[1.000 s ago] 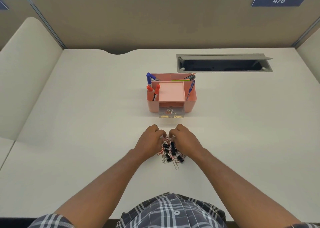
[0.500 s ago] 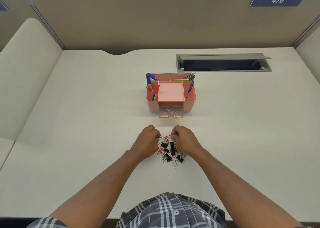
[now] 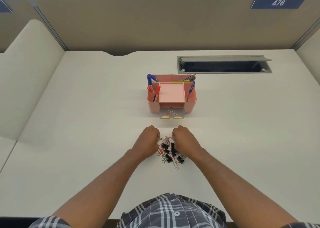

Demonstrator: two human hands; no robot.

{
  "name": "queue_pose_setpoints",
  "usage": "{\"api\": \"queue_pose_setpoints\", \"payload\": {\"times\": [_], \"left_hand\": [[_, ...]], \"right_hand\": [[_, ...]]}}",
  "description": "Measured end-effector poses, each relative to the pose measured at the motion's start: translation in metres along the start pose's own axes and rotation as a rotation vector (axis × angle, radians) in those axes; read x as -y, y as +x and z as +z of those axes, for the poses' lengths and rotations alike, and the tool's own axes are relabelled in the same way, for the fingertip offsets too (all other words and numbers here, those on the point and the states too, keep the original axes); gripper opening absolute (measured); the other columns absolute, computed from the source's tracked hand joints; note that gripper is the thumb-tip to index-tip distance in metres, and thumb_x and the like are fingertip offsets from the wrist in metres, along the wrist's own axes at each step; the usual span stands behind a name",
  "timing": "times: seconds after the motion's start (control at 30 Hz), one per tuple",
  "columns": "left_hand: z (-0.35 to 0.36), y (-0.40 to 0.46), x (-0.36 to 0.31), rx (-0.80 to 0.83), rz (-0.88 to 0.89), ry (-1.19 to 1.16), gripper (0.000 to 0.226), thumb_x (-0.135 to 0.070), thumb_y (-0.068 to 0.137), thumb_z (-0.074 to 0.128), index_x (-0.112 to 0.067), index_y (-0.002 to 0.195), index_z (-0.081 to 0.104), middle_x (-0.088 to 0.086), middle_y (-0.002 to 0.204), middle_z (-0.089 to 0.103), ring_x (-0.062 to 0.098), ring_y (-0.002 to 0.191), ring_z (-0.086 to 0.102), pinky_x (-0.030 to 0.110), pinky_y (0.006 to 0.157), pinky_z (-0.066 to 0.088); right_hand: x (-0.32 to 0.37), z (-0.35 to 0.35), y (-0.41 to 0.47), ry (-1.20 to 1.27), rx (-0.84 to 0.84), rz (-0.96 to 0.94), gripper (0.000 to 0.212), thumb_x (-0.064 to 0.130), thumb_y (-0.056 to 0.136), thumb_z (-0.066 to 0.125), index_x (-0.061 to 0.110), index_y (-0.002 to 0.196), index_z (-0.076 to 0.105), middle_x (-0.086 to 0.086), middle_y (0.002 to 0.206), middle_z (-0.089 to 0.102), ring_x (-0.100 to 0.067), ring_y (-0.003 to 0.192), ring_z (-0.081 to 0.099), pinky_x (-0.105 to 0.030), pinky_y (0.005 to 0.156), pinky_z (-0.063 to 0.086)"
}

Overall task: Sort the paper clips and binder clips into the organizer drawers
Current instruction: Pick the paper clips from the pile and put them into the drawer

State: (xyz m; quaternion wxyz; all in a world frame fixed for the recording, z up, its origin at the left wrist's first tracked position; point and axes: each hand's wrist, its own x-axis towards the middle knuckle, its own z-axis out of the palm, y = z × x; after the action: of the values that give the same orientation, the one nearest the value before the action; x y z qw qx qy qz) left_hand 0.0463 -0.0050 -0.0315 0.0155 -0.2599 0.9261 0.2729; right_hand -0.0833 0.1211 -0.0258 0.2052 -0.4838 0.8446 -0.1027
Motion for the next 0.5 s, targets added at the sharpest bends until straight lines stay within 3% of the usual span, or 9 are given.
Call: {"api": "queue_pose_setpoints", "payload": {"times": [0.13,0.27,0.37,0.5], "left_hand": [[-0.001,-0.003,0.002,-0.047,-0.108,-0.107,0.017,0.001,0.085,0.051,-0.015,0.083,0.054,0.0,0.088,0.057,0.02,0.083,0.052,0.031,0.071,0.043],[-0.008,-0.004,0.002,-0.148,-0.139,-0.186,0.016,-0.004,0.089,0.054,-0.019,0.081,0.055,-0.004,0.084,0.058,0.018,0.079,0.054,0.033,0.07,0.047],[-0.023,-0.002,-0.01,-0.256,-0.057,-0.228,0.013,-0.003,0.087,0.058,-0.016,0.083,0.059,-0.004,0.083,0.06,0.017,0.077,0.056,0.031,0.069,0.047],[-0.045,0.014,-0.033,-0.434,0.112,-0.274,0.012,0.002,0.085,0.059,-0.01,0.087,0.062,0.0,0.081,0.063,0.017,0.073,0.055,0.029,0.065,0.048]], "right_hand": [[-0.005,-0.006,-0.002,0.155,-0.027,0.089,0.013,0.001,0.088,0.051,0.011,0.089,0.06,-0.004,0.095,0.055,-0.023,0.087,0.054,-0.031,0.073,0.046],[-0.006,-0.026,-0.004,0.293,-0.144,0.093,0.017,0.011,0.095,0.053,0.014,0.098,0.069,0.001,0.098,0.063,-0.016,0.09,0.057,-0.027,0.077,0.044],[-0.002,-0.048,-0.003,0.355,-0.288,0.033,0.019,0.011,0.094,0.057,0.014,0.103,0.073,-0.001,0.1,0.068,-0.017,0.094,0.06,-0.032,0.085,0.049],[0.003,-0.072,0.01,0.361,-0.453,-0.034,0.02,0.007,0.092,0.055,0.012,0.099,0.074,-0.003,0.093,0.069,-0.021,0.087,0.062,-0.038,0.078,0.052]]}}
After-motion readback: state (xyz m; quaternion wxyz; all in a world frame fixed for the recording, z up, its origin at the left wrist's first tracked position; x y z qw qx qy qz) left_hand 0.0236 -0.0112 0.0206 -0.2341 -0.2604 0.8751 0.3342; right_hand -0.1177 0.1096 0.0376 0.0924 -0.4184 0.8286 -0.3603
